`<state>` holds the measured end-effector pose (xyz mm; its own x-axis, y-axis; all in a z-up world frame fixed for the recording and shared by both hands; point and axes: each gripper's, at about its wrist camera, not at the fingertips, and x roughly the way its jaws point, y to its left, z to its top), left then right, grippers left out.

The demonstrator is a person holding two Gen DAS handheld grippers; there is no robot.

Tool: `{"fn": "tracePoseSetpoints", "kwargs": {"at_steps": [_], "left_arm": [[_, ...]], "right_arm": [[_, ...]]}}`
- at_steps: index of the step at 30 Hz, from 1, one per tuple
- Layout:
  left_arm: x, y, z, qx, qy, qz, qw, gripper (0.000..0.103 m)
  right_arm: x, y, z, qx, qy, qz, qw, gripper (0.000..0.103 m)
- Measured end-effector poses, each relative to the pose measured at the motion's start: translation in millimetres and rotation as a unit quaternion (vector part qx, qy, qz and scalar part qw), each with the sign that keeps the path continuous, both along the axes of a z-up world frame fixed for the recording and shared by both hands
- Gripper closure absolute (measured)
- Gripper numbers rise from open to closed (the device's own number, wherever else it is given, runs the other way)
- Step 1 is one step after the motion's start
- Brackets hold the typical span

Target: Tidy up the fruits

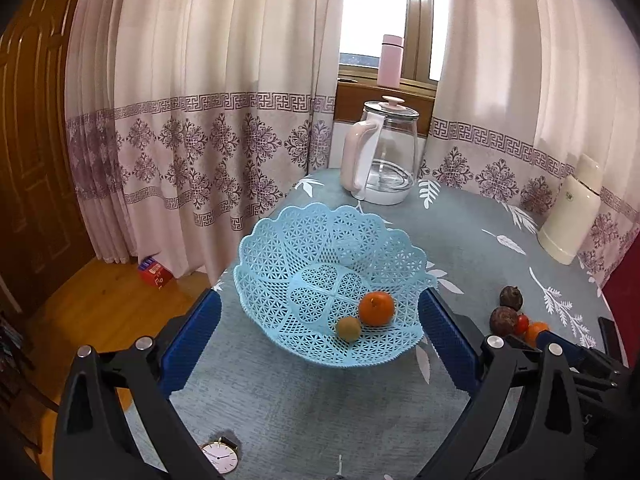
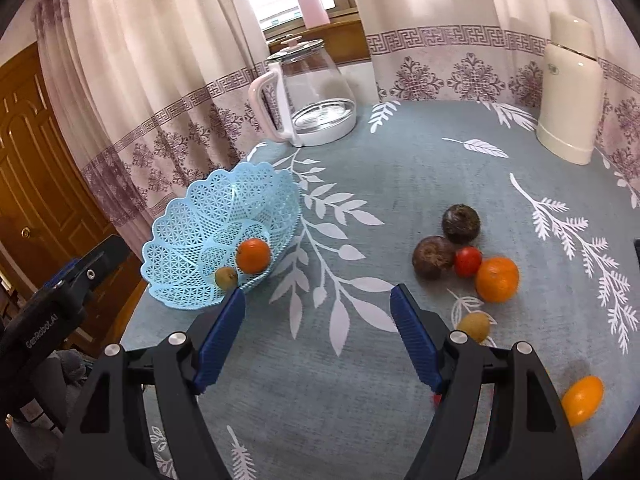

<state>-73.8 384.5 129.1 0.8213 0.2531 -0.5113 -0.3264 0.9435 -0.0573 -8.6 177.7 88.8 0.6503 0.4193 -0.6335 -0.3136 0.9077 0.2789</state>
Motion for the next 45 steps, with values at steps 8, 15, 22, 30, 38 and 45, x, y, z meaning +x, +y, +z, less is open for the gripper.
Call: {"fn": "tracePoseSetpoints", "kwargs": {"at_steps": [8,15,22,30,38,45], "left_arm": [[0.1,-8.7,-0.3,0.003,0.001,-0.011,0.9999,0.003],[2.2,-18.0,-2.3,0.003,0.007,-0.021,0.9997,0.003],[3.4,-43.7,-8.4,0.011,0.015,-0.052,0.9985,0.003],[6.7,-85.0,-21.3,0.036,0.030,-0.101,0.9937,0.003],[11.3,-96.6,-30.7,0.037,0.043,-0.113,0.9919,0.003],[14.6,-101.2,-38.2,0.036,0.054,-0.121,0.9906,0.003]], "right_arm": [[-3.1,-13.0,-4.4,-0.006,0.003,-0.014,1.000,0.028],[-8.2,-36.8,-13.2,-0.026,0.005,-0.040,0.999,0.028],[-11.8,-70.2,-25.2,-0.031,0.017,-0.077,0.996,0.028],[-14.1,-110.0,-37.7,-0.034,0.029,-0.124,0.991,0.028],[-16.8,-140.3,-48.6,-0.037,0.039,-0.156,0.986,0.028],[-23.3,-156.0,-53.5,-0.049,0.039,-0.170,0.984,0.028]]}}
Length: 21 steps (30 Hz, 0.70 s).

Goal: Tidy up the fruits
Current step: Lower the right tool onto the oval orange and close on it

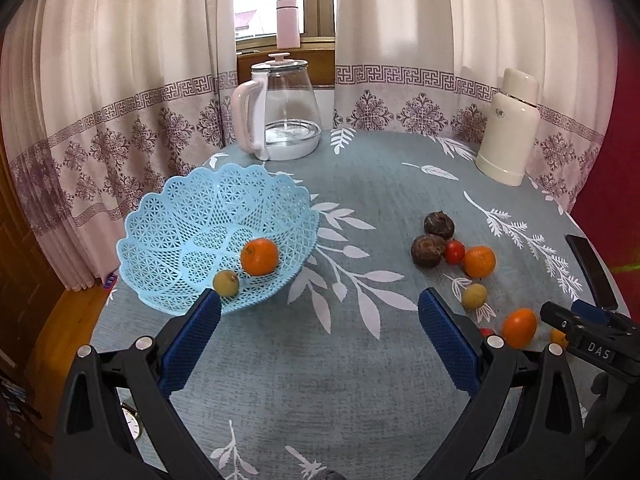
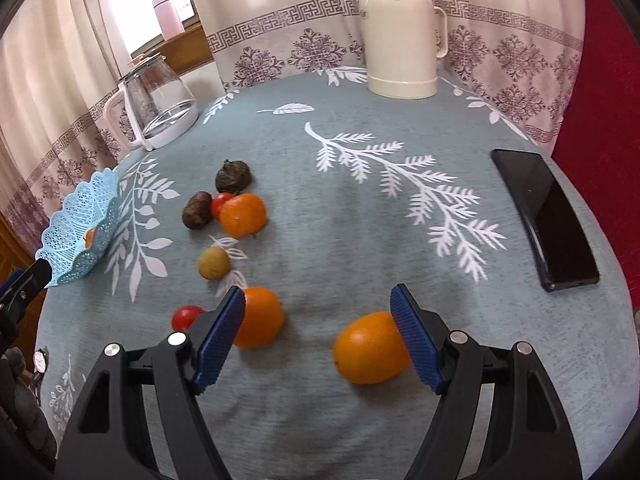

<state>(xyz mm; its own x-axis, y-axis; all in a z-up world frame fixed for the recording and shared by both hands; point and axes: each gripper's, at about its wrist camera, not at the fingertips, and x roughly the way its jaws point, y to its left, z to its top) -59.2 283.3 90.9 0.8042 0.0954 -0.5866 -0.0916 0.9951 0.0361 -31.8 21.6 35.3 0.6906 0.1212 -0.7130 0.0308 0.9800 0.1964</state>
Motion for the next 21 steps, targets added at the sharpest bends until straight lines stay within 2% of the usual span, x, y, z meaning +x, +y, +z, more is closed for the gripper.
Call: {"fn": "tracePoseSetpoints", "kwargs": {"at_steps": [9,16,18,21], "left_arm": [[3.8,-16.3,-11.5,0.010,0.015,-0.023,0.9996,0.003],[7.0,-25.9,-20.1,0.011,0.028,-0.033,0.9990,0.003],[8.3,-27.1,-21.7,0.009,0.031,-0.034,0.9989,0.003],[9.4,-28.6,-23.6,0.006,0.034,-0.035,0.9988,0.003]], "right_arm": [[-9.0,-24.9,-6.2,-0.013,0.004,-0.016,1.000,0.028],[-13.7,-27.6,-15.3,-0.023,0.016,0.002,1.000,0.029],[-13.9,-24.0,-14.8,-0.028,0.014,0.010,0.999,0.033],[-10.5,-19.5,-17.9,-0.032,0.023,0.021,0.999,0.047]]}}
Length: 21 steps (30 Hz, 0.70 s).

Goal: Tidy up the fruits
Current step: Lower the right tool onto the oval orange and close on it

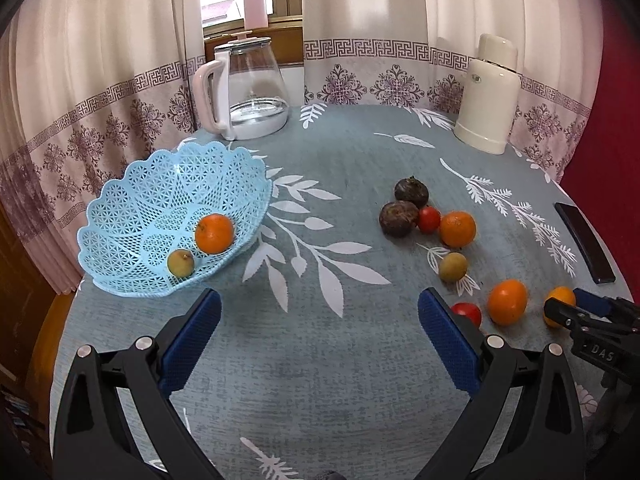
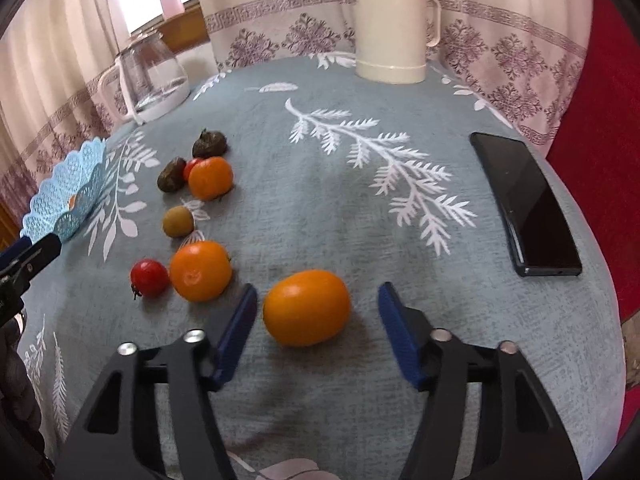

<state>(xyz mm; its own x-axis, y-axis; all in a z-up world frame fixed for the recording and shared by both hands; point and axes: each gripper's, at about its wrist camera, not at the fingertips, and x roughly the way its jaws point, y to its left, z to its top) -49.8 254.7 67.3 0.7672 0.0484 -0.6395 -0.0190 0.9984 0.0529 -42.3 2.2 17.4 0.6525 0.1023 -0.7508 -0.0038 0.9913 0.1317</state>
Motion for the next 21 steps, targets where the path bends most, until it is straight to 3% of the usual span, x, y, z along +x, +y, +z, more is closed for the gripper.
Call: {"fn": "tracePoseSetpoints", "kwargs": {"at_steps": [4,21], "left_arm": [[2.0,-1.3,-3.4,-0.009,0.008,-0.002,0.9999,0.003],[16.5,-42.9,-24.8,-0.031,0.053,-0.062,0.9962,0.003]], "right_arm": [[1.9,2.4,-3.3,0.007,0.007,0.014,1.000,0.058],[2.4,-11.3,-4.8,0.046,0.002,0.014,0.999,0.058]]}}
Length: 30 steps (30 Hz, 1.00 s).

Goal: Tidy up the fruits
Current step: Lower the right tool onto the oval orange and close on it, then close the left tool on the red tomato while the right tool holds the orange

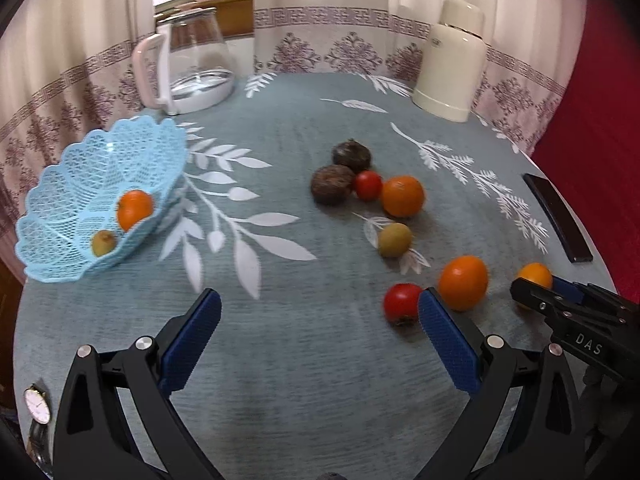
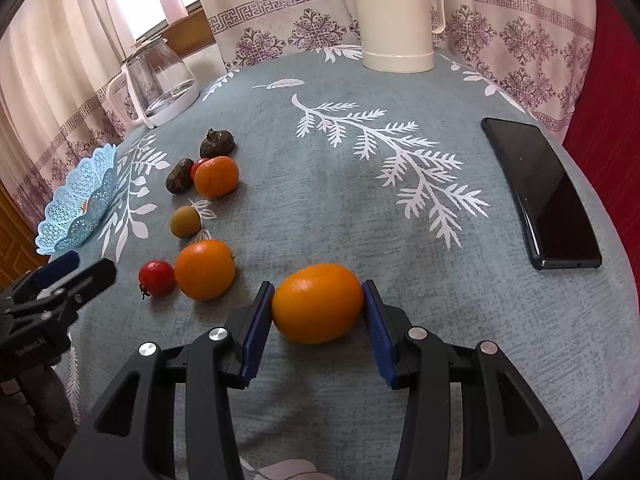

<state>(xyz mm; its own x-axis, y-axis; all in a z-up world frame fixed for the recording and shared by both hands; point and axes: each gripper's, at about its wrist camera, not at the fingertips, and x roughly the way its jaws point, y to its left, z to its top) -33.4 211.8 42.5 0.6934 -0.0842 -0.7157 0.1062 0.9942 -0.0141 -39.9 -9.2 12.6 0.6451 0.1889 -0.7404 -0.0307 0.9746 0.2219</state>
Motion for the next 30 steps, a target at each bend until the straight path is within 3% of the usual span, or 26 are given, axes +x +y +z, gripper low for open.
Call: {"fn": "tracePoseSetpoints", "kwargs": {"at_steps": [5,8,24,30], "left_arm": [[4.9,-13.3,-5.8,-0.009,0.010,-0.021,0.9997,0.003],[8.8,-21.3,-10.5,-0.009,0.018,-0.033,0.9993,0.011],[18.0,-38.6,-27.8,-0.040,0.053,-0.074,0.9950,0.073],[14.3,-35.9,-24.5,-0.044,0.047,-0.075,0.9951,0.073]], "right_arm": [[0.3,-1.6,-1.1,0.009,0.000,0.003,1.000,0.058],[0.3,-2.5,-1.9,0.014,0.000,0.004,1.000,0.058],[0.4,-2.2,-4.4,0.021,0.001,0.011,1.000,0.057],[0.7,-2.4,-4.4,0.020,0.001,0.010,1.000,0.057]]}}
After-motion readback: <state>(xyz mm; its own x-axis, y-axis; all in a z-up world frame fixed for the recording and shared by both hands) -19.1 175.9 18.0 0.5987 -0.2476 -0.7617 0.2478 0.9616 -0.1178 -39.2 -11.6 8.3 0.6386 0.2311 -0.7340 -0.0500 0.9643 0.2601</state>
